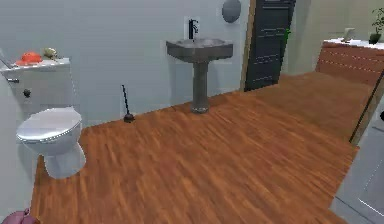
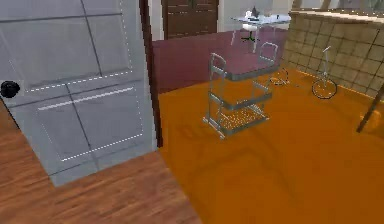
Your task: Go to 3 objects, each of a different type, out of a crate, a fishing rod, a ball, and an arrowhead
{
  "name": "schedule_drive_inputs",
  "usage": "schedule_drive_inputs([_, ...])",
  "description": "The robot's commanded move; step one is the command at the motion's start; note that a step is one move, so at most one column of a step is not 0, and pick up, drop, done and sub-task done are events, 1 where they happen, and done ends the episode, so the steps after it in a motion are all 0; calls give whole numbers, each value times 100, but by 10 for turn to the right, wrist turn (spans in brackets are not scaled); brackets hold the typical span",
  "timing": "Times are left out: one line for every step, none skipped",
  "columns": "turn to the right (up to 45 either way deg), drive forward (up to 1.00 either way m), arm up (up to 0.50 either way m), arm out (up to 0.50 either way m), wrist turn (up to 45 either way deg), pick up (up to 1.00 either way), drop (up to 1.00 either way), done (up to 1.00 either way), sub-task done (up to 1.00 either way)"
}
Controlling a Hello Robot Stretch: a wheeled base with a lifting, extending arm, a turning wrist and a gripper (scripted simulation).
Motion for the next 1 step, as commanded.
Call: schedule_drive_inputs([450, 0, 0, 0, 0, 0, 0, 0, 0])
